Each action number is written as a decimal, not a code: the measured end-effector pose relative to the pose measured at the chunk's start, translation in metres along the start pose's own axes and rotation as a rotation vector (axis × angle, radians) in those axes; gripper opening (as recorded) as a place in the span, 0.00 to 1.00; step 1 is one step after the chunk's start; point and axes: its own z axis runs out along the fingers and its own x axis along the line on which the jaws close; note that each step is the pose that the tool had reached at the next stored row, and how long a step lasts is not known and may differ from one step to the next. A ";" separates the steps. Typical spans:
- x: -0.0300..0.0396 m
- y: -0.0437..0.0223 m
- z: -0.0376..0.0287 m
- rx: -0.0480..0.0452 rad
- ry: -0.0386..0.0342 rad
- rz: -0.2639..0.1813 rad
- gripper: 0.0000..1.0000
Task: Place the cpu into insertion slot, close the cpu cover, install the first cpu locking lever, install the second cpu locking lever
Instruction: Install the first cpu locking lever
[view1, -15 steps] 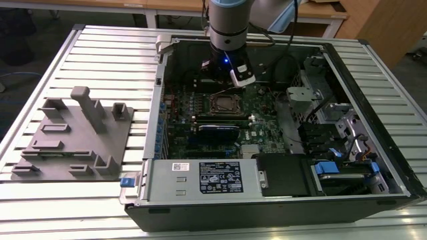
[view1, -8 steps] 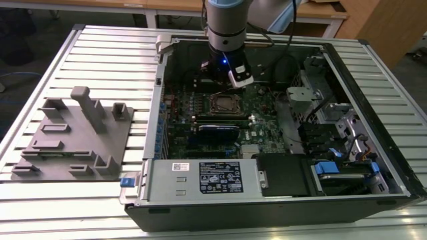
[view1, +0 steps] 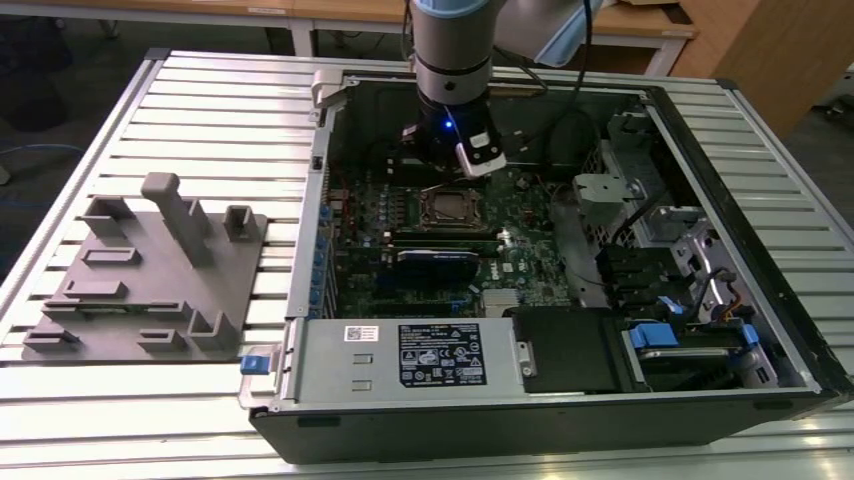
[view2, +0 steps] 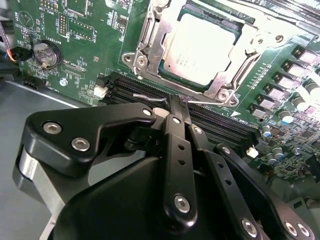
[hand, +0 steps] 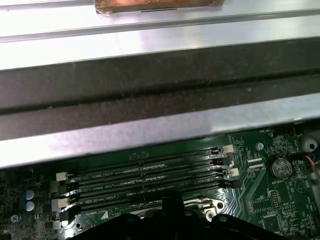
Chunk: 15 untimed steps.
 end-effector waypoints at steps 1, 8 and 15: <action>0.0000 0.0000 0.0004 -0.0002 -0.0006 0.002 0.10; 0.0003 -0.0008 0.0040 0.0086 -0.0193 0.089 0.10; 0.0006 -0.0001 0.0048 0.0110 -0.0238 0.110 0.10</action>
